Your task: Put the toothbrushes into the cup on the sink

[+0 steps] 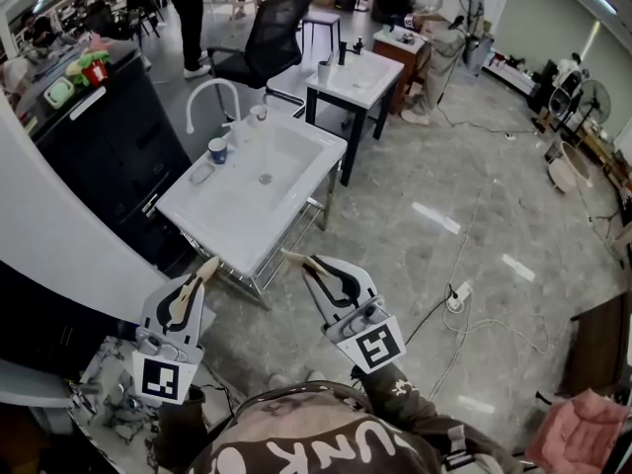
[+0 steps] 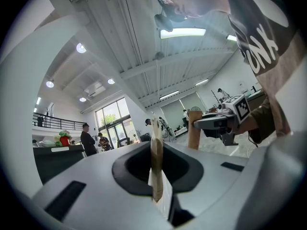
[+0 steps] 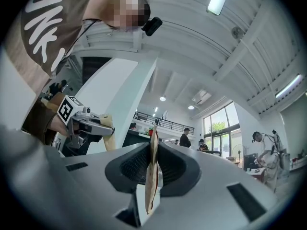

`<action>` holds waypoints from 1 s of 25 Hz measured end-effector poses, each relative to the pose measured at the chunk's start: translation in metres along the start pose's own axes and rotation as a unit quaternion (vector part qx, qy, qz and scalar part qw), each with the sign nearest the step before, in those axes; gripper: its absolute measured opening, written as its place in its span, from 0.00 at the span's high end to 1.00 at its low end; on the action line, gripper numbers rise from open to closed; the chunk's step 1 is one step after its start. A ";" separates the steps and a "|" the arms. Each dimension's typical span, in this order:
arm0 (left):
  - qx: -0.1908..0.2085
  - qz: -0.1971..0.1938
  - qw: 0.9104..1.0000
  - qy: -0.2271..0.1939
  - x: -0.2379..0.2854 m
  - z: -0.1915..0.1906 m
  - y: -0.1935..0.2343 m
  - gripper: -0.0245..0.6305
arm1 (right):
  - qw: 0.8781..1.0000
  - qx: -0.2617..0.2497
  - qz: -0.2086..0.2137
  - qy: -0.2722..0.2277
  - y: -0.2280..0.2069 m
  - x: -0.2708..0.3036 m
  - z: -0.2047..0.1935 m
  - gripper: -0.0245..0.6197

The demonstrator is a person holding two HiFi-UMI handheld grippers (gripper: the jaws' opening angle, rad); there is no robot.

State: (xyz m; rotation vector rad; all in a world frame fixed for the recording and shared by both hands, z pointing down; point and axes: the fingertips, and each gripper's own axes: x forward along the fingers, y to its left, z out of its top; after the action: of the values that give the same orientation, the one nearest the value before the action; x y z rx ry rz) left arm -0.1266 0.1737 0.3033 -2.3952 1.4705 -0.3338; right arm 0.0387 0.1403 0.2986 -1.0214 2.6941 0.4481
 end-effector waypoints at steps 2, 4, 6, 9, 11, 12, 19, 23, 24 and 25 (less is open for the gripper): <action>0.002 0.002 1.000 0.000 0.003 0.002 -0.003 0.92 | 1.000 -0.001 0.001 0.000 -0.004 -0.003 0.000 0.86; 0.006 0.004 1.000 -0.002 0.007 0.006 -0.007 0.92 | 1.000 0.000 0.001 -0.003 -0.009 -0.007 0.000 0.86; 0.008 0.006 1.000 -0.001 0.011 0.010 -0.012 0.92 | 1.000 0.001 0.000 -0.007 -0.016 -0.012 0.002 0.87; 0.013 0.008 1.000 -0.003 0.017 0.017 -0.025 0.92 | 1.000 0.002 0.002 -0.008 -0.025 -0.023 0.001 0.87; 0.019 0.006 1.000 0.001 0.021 0.020 -0.034 0.92 | 1.000 0.002 0.003 -0.006 -0.032 -0.031 0.000 0.87; 0.021 0.006 1.000 0.005 0.022 0.020 -0.038 0.92 | 1.000 0.001 0.004 -0.005 -0.035 -0.034 -0.001 0.87; 0.027 0.006 1.000 0.009 0.038 0.018 -0.040 0.92 | 1.000 0.005 0.002 -0.009 -0.054 -0.036 -0.010 0.87; 0.019 0.008 1.000 0.007 0.056 0.013 -0.034 0.92 | 1.000 0.003 0.005 -0.003 -0.067 -0.025 -0.020 0.87; 0.017 0.008 1.000 0.007 0.062 0.010 -0.032 0.92 | 1.000 0.004 0.005 -0.002 -0.071 -0.020 -0.023 0.87; 0.014 0.007 1.000 0.008 0.068 0.006 -0.028 0.92 | 1.000 0.004 0.006 0.000 -0.075 -0.015 -0.027 0.87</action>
State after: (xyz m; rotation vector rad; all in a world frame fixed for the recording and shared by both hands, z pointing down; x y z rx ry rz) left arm -0.0709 0.1259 0.3108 -2.3643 1.4788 -0.3691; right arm 0.0974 0.0862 0.3136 -1.0038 2.7001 0.4393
